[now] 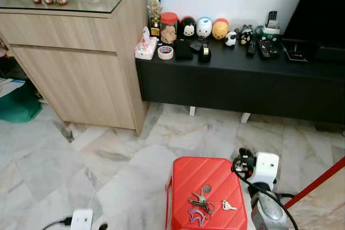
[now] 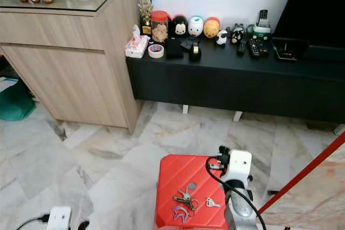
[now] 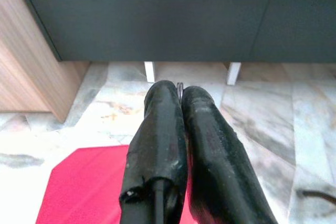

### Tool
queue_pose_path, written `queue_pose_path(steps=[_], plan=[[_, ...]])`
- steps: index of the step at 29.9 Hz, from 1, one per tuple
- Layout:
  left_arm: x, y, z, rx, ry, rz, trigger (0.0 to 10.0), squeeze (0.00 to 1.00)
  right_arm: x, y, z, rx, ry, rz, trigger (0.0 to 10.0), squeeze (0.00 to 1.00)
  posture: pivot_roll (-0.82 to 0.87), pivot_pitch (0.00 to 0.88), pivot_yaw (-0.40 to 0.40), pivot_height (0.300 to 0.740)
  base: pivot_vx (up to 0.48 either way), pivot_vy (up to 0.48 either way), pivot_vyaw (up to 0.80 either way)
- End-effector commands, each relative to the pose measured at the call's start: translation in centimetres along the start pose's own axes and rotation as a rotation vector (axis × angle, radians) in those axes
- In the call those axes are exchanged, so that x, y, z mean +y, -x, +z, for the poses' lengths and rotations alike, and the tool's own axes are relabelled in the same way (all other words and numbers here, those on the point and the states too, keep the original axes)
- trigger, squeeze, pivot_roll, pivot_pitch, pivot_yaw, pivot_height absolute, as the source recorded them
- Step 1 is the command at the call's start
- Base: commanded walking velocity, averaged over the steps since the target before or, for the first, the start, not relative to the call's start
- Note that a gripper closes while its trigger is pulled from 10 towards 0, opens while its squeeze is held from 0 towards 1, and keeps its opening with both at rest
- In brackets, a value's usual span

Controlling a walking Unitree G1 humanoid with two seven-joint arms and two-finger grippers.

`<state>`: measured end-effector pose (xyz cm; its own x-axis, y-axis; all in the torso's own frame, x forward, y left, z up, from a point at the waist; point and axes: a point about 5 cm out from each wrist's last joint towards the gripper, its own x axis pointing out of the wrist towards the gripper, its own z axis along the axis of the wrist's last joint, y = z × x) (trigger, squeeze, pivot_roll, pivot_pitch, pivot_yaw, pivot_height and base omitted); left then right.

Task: Hang keys on a hook

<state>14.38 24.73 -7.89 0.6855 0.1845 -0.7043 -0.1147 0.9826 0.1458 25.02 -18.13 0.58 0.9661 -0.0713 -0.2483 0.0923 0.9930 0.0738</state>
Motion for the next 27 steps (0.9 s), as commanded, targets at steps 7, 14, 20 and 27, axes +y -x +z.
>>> queue_pose_path(steps=[7, 14, 20, 27], plan=[[0.0, 0.1, -0.3, 0.012, 0.053, 0.032, 10.0, 0.00, -0.3, 0.0, -0.1, -0.008, -0.006, -0.022, 10.0, 0.00, 0.00, 0.000, -0.016, 0.740, 0.000, 0.000, 0.00], [0.3, -0.1, 0.2, -0.005, 0.088, 0.052, 10.0, 0.00, -0.1, -0.5, 0.7, -0.034, -0.023, -0.023, 10.0, 0.00, -0.01, 0.000, -0.011, 0.740, -0.074, 0.000, 0.00], [0.7, -0.1, 0.2, -0.007, 0.118, 0.084, 10.0, 0.00, 0.1, -0.8, 1.0, -0.040, -0.028, -0.021, 10.0, 0.00, 0.00, 0.000, -0.021, 0.740, -0.289, 0.000, 0.00], [0.6, -0.1, 0.0, 0.001, 0.122, 0.083, 10.0, 0.00, 0.3, -1.0, 1.1, -0.042, -0.032, -0.019, 10.0, 0.00, 0.00, 0.000, -0.028, 0.740, -0.321, 0.000, 0.00]])
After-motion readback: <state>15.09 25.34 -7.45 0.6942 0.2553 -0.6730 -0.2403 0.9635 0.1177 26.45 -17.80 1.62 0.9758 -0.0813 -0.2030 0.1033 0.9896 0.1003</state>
